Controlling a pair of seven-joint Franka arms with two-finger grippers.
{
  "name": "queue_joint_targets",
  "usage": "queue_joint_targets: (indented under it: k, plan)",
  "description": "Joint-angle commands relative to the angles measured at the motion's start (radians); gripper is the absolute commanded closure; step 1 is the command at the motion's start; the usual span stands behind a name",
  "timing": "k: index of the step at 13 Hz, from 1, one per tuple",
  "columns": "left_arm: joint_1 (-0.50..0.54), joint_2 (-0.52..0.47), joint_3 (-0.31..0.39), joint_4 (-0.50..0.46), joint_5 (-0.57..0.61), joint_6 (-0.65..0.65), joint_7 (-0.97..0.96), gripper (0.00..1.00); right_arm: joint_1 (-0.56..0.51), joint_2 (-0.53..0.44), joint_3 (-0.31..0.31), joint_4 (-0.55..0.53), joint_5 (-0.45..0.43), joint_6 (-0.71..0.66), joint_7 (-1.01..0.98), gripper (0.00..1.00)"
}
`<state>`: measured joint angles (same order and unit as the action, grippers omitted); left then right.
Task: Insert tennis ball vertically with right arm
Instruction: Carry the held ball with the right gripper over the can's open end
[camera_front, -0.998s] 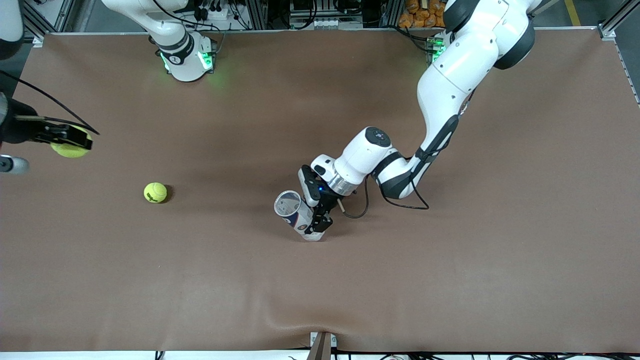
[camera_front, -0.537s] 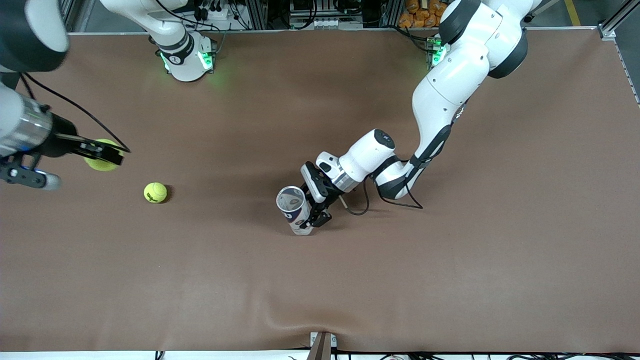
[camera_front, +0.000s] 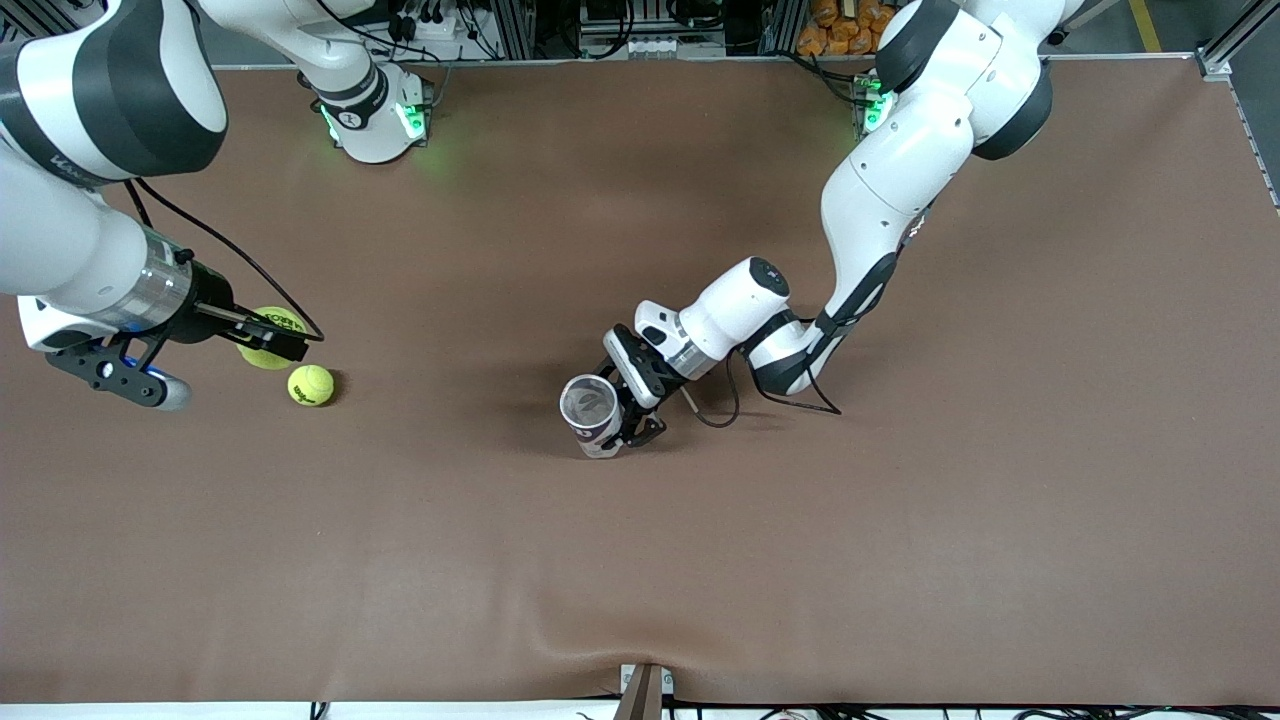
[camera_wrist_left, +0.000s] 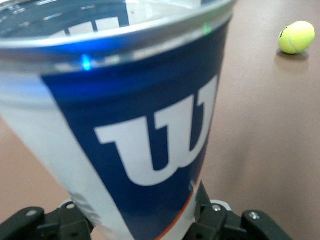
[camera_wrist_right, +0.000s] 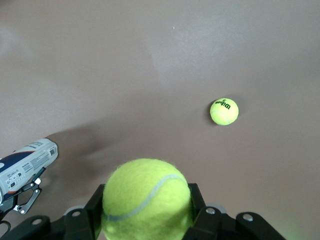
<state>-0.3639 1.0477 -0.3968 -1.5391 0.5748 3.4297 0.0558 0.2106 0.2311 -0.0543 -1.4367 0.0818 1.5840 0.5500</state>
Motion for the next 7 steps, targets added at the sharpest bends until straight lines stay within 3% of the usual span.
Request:
queue_joint_targets:
  k: [1, 7]
  plan:
    - [0.0, -0.003, -0.002, -0.016, -0.012, 0.022, -0.011, 0.24, 0.012, -0.001, -0.007, 0.002, 0.018, 0.004, 0.022, 1.0]
    - [0.0, 0.008, 0.001, -0.018, 0.0, 0.022, -0.01, 0.22, 0.047, 0.016, -0.007, 0.002, 0.018, 0.056, 0.111, 1.0]
